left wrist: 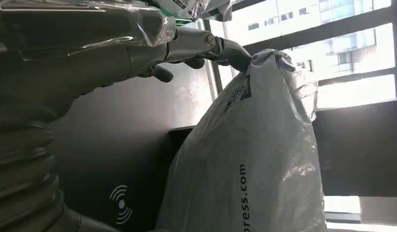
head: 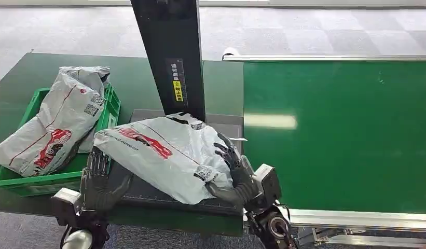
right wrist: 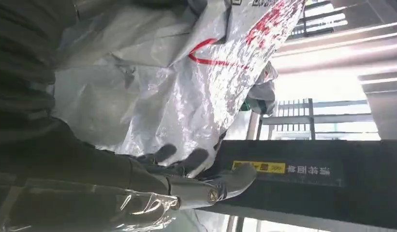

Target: Moved the parcel from conveyor to table for the left to box.

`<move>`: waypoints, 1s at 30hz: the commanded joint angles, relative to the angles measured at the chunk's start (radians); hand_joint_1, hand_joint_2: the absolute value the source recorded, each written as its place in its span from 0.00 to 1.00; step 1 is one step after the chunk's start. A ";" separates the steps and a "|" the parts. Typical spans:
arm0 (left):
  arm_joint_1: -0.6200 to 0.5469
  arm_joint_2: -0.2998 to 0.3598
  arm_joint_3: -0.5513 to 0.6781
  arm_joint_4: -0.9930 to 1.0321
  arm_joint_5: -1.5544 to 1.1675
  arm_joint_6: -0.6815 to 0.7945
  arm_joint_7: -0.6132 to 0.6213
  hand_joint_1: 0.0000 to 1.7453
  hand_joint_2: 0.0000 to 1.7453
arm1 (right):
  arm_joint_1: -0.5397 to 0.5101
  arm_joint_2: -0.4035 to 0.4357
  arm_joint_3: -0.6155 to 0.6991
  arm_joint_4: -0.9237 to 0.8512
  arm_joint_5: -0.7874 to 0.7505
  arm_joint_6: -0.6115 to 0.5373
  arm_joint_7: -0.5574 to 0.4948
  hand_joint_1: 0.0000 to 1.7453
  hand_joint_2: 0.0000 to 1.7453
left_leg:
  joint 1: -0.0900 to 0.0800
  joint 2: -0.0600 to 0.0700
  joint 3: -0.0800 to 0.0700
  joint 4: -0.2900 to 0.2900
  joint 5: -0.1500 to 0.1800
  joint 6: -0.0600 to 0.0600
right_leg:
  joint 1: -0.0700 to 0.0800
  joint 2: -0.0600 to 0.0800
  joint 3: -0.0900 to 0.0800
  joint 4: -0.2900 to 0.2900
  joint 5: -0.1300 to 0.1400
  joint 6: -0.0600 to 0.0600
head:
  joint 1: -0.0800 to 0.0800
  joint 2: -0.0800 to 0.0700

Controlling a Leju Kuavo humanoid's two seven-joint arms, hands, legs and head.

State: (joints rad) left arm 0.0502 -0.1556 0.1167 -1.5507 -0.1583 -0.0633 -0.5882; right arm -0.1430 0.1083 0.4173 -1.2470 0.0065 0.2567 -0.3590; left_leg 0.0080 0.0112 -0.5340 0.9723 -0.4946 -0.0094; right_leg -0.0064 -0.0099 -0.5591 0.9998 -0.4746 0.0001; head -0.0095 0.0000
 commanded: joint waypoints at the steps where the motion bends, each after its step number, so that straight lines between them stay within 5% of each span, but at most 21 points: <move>1: -0.013 0.006 0.026 0.076 -0.008 -0.008 0.014 0.00 1.00 | -0.013 -0.052 -0.122 0.050 -0.102 0.063 -0.045 0.00 1.00 | 0.000 -0.002 0.001 -0.002 0.001 0.001 | 0.000 -0.001 0.001 -0.002 0.001 0.000 | 0.000 0.000; 7: 0.016 0.012 0.057 0.040 -0.009 -0.012 0.016 0.00 1.00 | 0.059 -0.087 -0.246 -0.069 -0.141 0.071 -0.064 0.00 1.00 | 0.000 -0.003 0.001 -0.001 0.000 0.000 | 0.000 -0.002 0.001 -0.001 0.000 0.000 | 0.000 0.000; 19: 0.015 0.010 0.056 0.039 -0.009 -0.013 0.017 0.00 1.00 | 0.060 -0.080 -0.245 -0.068 -0.141 0.070 -0.064 0.00 1.00 | 0.000 -0.001 0.000 -0.001 0.001 0.000 | 0.000 0.001 0.000 -0.002 0.001 0.000 | 0.000 0.000; 30: 0.073 0.013 0.106 0.022 -0.117 -0.052 0.056 0.00 1.00 | 0.228 -0.009 -0.631 -0.257 -0.131 0.068 -0.026 0.00 1.00 | -0.001 -0.004 0.000 -0.001 0.000 0.000 | -0.001 -0.002 0.001 -0.001 -0.001 0.000 | 0.000 0.000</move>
State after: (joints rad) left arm 0.0952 -0.1457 0.1797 -1.5488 -0.2025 -0.0866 -0.5551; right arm -0.0056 0.0408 0.0353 -1.4056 -0.1484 0.3021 -0.3975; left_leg 0.0077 0.0104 -0.5347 0.9726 -0.4951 -0.0091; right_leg -0.0068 -0.0101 -0.5597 0.9995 -0.4747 0.0004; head -0.0092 0.0000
